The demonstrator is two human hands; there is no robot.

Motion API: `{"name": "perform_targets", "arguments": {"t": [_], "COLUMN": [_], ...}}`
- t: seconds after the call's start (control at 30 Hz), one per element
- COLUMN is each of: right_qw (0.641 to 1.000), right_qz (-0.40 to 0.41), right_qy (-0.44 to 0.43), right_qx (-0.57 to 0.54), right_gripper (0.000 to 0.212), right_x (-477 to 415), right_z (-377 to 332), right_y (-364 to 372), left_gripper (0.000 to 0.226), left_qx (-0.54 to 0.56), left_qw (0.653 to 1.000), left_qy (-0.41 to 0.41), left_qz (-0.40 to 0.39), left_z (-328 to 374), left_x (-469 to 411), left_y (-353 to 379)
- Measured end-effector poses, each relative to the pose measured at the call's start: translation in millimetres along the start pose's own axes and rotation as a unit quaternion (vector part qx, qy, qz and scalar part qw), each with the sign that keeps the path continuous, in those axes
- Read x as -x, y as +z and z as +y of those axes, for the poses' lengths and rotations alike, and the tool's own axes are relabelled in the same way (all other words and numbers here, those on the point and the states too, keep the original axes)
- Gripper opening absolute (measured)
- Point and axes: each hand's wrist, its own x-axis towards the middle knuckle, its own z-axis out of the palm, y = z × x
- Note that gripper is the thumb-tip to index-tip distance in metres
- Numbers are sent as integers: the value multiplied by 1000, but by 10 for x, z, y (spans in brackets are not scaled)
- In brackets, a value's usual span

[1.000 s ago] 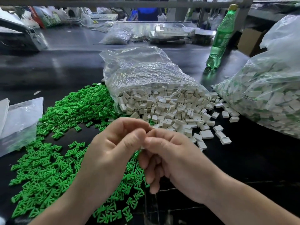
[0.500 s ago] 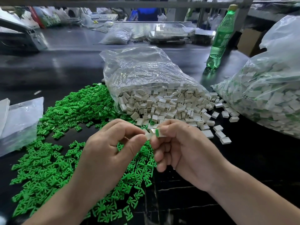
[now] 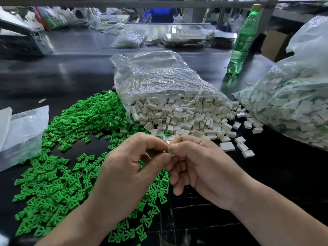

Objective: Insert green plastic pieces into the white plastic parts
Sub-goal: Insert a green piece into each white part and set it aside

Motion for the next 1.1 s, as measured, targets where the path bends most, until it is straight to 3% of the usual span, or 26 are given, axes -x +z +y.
{"name": "perform_targets", "arguments": {"t": [0.13,0.27,0.33,0.43,0.53,0.67,0.8,0.93,1.1], "right_qw": [998,988,990,987,972,918,913,909,898], "right_qz": [11,52,94,130,132,141,142,134,138], "right_qy": [-33,-54,-52,-60,-72,-109,-111,-116,-127], "right_qx": [-49,-135,-87,68,181,353,367,378,398], "right_gripper": [13,15,13,6,5,4,8,9,10], "right_x": [-27,-34,-32,-20,7,24,30,35,30], "right_z": [-3,-79,-102,-92,-55,-13,8,18,39], "right_y": [-31,-124,-170,-182,-145,-142,-138,-124,-118], "left_gripper": [12,48,50,53,37,17,14,29,21], "left_qx": [-54,-201,-279,-346,-347,-325,-311,-321,-305], "left_qw": [999,972,943,910,914,930,940,934,935], "left_qy": [2,-22,-5,22,63,86,64,68,100], "left_qz": [-7,-120,-180,-226,-201,-148,-126,-142,-152], "left_z": [-86,-217,-275,-251,-273,-302,-294,-287,-281], "left_x": [-15,-33,-31,-62,-80,-81,-89,-91,-96], "left_y": [-12,35,89,91,83,89,88,102,103]}}
